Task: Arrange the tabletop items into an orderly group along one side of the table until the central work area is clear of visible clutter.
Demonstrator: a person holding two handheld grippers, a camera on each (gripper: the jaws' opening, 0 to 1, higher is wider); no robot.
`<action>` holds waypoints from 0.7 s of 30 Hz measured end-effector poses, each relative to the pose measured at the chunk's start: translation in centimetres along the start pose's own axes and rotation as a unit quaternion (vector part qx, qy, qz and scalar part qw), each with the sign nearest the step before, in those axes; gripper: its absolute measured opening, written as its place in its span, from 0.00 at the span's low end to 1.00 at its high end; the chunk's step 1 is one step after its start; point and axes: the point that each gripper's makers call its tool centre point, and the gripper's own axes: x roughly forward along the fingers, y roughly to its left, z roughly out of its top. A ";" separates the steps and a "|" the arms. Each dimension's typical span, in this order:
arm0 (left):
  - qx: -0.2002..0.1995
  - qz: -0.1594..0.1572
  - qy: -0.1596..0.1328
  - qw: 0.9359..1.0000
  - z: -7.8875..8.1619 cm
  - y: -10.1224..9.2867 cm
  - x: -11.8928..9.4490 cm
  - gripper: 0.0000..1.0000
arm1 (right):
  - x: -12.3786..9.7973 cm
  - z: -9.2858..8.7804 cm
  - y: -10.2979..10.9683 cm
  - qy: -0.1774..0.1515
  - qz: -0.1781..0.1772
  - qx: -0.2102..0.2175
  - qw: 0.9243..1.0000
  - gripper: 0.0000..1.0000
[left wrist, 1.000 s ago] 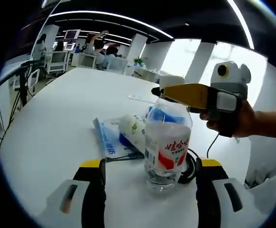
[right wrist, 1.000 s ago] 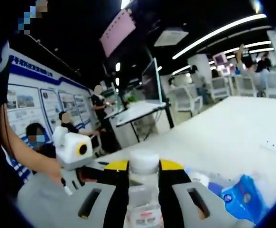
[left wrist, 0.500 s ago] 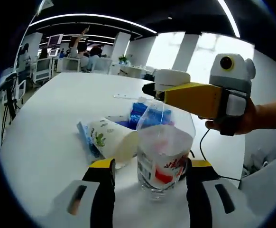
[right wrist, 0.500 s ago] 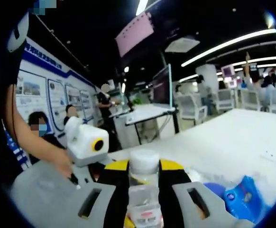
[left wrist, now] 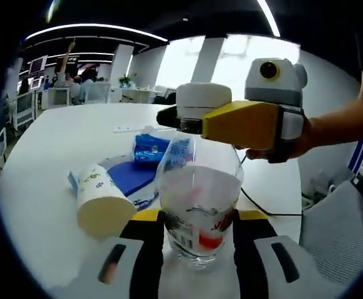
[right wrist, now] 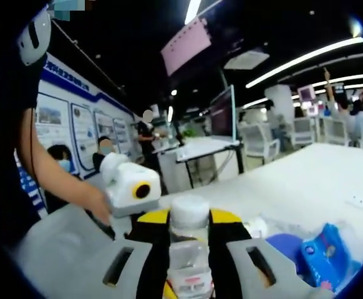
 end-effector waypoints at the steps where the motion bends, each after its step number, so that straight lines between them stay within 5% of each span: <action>1: 0.000 -0.003 -0.001 1.000 0.0 0.0 0.0 0.43 | 0.0 0.0 0.0 0.001 0.000 0.000 1.000 0.18; 15: 0.021 -0.001 0.009 1.000 -0.1 0.3 -0.4 0.42 | 0.1 0.0 0.3 0.017 -0.001 -0.003 1.000 0.18; 21: 0.030 -0.001 0.003 1.000 1.1 0.3 -1.3 0.42 | 0.3 1.5 0.6 0.004 -0.001 -0.008 1.000 0.18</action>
